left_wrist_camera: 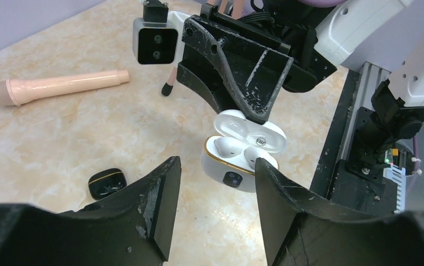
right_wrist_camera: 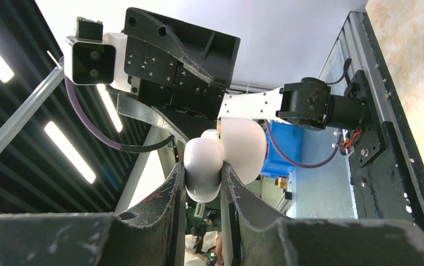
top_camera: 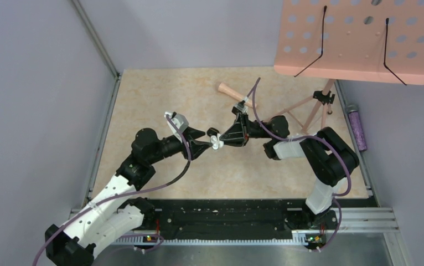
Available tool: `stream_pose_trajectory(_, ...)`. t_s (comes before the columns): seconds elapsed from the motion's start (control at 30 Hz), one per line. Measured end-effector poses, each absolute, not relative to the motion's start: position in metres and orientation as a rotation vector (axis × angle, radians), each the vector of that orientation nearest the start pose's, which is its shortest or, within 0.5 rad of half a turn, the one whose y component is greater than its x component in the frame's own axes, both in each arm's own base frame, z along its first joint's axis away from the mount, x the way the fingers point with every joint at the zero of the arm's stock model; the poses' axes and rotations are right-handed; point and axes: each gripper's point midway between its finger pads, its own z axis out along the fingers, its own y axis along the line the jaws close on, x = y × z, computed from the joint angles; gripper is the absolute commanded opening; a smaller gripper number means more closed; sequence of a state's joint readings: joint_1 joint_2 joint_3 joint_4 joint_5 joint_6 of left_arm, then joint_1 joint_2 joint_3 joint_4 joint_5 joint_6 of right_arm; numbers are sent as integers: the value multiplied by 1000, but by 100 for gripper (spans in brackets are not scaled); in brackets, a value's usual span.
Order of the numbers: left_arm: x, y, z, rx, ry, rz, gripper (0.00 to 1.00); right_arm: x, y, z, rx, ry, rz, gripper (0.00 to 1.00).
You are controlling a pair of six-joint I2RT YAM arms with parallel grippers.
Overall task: Insert the wireless bluetooth earbuds into the charging case
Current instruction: Insert the left earbud into the left side groove of the charging case, then close the charging case with the earbuds inside.
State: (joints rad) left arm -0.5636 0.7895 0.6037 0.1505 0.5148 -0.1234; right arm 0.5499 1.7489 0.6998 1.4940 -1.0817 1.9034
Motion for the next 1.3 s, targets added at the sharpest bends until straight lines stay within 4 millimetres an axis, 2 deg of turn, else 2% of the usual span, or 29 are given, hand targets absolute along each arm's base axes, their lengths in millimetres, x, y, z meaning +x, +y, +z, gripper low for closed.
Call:
stream_pose_trajectory(0.13, 208, -237, 272, 764, 1519, -919, 58, 205, 328, 257, -162, 1979, 2455, 0)
stream_pose_trajectory(0.2, 207, -231, 275, 746, 1524, -893, 64, 205, 329, 256, -172, 1972, 2448, 0)
stream_pose_trajectory(0.27, 209, -226, 277, 718, 1535, -868, 65, 205, 329, 255, -186, 1969, 2434, 0)
stream_pose_trajectory(0.4, 227, -205, 278, 524, 1607, -772, 66, 207, 330, 250, -196, 1991, 2385, 0)
stream_pose_trajectory(0.53, 250, -179, 268, 277, 1700, -669, 68, 209, 332, 239, -209, 2055, 2275, 0)
stream_pose_trajectory(0.67, 267, -154, 253, 65, 1772, -565, 71, 221, 338, 213, -202, 2171, 2108, 0)
stream_pose_trajectory(0.83, 276, -117, 241, -200, 1804, -436, 70, 235, 350, 177, -195, 2278, 1973, 0)
stream_pose_trajectory(1.0, 274, -79, 239, -423, 1775, -344, 70, 229, 369, 127, -193, 2434, 1895, 0)
stream_pose_trajectory(1.13, 271, -69, 228, -481, 1815, -296, 70, 216, 382, 93, -212, 2540, 1857, 0)
stream_pose_trajectory(1.3, 269, -68, 217, -495, 1860, -275, 70, 210, 381, 69, -216, 2614, 1773, 0)
